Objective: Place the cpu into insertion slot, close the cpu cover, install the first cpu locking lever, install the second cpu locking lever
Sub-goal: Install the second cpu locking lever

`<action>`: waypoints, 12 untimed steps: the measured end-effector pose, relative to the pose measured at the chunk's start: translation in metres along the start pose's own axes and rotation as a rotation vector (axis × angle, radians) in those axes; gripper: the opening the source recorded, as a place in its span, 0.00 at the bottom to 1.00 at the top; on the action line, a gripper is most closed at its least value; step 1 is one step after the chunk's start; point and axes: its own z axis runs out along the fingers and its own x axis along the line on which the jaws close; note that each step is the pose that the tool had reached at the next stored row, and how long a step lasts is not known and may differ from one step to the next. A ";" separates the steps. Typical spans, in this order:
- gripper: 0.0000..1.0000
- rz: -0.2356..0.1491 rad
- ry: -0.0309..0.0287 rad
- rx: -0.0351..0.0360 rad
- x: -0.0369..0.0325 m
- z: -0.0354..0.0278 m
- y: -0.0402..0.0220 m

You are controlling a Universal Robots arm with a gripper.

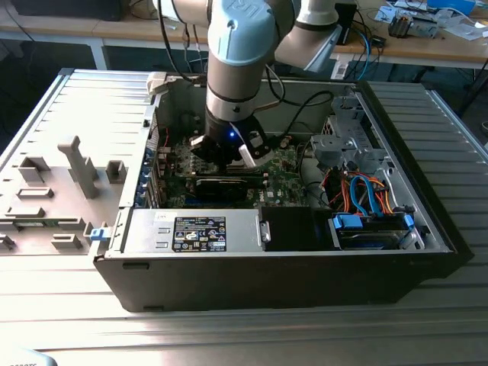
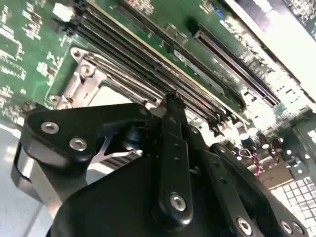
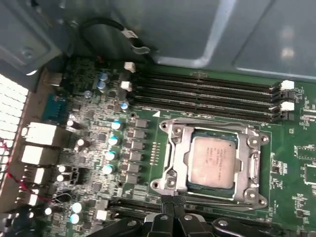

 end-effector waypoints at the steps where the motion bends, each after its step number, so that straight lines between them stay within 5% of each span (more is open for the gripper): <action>1: 0.11 0.001 0.0029 0.0079 -0.0024 0.0003 0.0019; 5: 0.11 0.004 0.0123 0.0336 -0.0112 0.0019 0.0109; 9: 0.11 0.006 0.0191 0.0498 -0.0221 0.0043 0.0239; 12: 0.11 0.006 0.0213 0.0550 -0.0300 0.0063 0.0377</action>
